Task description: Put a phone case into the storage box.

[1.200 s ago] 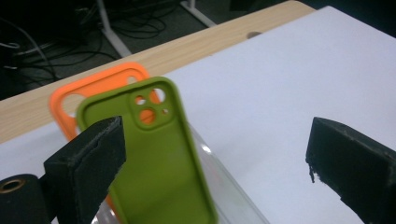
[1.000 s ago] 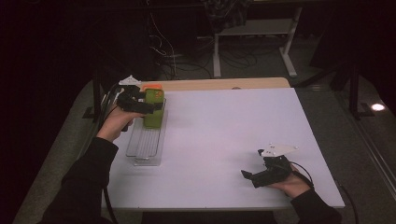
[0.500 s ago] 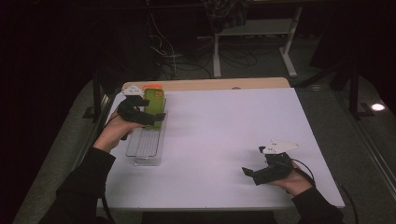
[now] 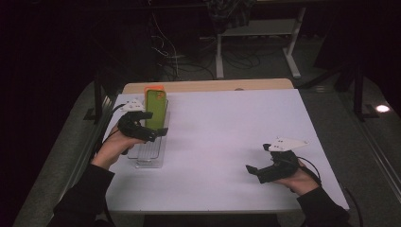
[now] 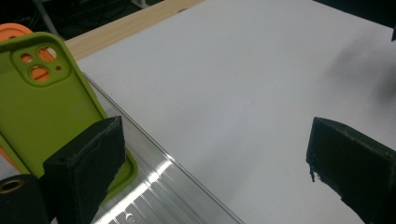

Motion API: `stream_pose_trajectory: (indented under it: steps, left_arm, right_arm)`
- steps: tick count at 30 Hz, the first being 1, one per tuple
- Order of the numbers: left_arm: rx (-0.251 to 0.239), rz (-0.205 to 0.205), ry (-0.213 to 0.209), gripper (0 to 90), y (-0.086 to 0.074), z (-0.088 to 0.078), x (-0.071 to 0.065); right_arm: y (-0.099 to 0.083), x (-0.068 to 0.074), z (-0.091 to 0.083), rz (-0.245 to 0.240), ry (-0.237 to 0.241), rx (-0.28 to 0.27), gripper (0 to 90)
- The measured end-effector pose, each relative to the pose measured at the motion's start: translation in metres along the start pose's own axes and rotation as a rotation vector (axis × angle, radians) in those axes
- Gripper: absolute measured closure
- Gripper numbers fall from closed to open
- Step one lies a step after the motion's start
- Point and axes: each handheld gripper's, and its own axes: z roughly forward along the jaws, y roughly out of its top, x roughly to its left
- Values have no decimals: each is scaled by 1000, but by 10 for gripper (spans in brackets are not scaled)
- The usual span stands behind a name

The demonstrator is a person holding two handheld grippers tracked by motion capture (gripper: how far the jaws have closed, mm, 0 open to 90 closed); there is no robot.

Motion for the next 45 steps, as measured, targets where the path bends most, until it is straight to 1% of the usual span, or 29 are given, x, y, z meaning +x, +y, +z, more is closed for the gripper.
stream_pose_trajectory:
  steps: [1,2,5,11,13,14,15,20,22,24,27,28,31,32,33,36,38,42,43,44,45]
  left_arm:
    - [3,-2,-8,44,-2,0,-2]
    - [5,4,-14,44,-5,0,-4]
    - [18,17,-19,44,-11,0,-10]
    - [2,24,-43,44,-21,-4,-20]
    - [-6,38,-45,44,-25,-6,-21]
    - [-8,28,-51,45,-27,-7,-23]
    - [-10,33,-52,45,-29,-7,-24]
    - [-4,53,-59,45,-38,-9,-31]
    - [-1,55,-63,45,-41,-10,-33]
    - [-9,64,-67,44,-43,-12,-34]
    - [-8,61,-80,43,-47,-13,-37]
    - [-5,74,-85,42,-48,-14,-37]
    - [4,80,-88,28,-52,-13,-41]
    - [12,91,-85,23,-53,-13,-41]
    - [10,83,-88,20,-55,-13,-42]
    - [10,92,-92,2,-58,-14,-44]
    - [5,88,-87,1,-61,-14,-45]
    - [-5,87,-99,0,-66,-15,-45]
    - [-1,92,-96,0,-67,-15,-45]
    - [6,88,-96,0,-68,-15,-46]
    - [4,90,-98,0,-69,-15,-46]
  right_arm:
    - [0,0,0,3,1,-1,0]
    - [1,1,0,1,2,-4,0]
    - [2,1,0,1,2,-4,0]
    - [3,3,0,-3,6,-4,0]
    - [3,3,0,-4,7,-5,0]
    - [3,3,0,-3,6,-5,0]
    - [3,3,0,-2,6,-5,0]
    - [2,3,0,-7,5,-5,0]
    - [2,3,0,-6,5,-5,0]
    - [2,3,0,-7,7,-4,0]
    - [2,3,0,-7,7,-3,0]
    - [2,3,0,-6,6,-5,0]
    - [2,3,1,-8,8,-4,0]
    - [2,3,1,-8,7,-4,0]
    - [2,3,1,-7,7,-4,0]
    - [2,4,1,-7,6,-4,0]
    - [2,4,1,-8,6,-4,0]
    - [1,4,2,-12,7,0,0]
    - [1,4,2,-13,8,0,0]
    - [1,4,2,-13,8,0,0]
    - [1,5,2,-9,8,1,0]
